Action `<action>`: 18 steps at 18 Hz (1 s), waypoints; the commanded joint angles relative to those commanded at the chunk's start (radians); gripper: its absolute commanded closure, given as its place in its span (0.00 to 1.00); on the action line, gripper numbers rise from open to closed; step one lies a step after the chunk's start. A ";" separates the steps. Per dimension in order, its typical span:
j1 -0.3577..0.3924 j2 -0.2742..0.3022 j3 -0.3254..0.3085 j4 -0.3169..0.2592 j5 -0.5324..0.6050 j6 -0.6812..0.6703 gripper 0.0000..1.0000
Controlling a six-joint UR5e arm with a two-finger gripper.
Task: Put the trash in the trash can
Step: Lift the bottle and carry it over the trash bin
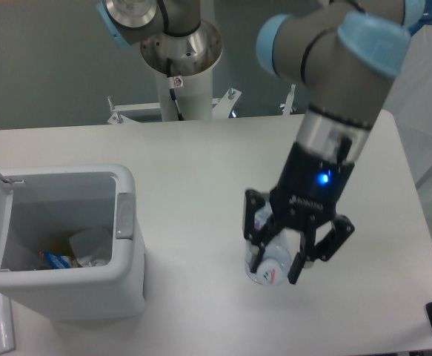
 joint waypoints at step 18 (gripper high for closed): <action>-0.130 0.104 -0.070 0.084 -0.464 0.004 0.87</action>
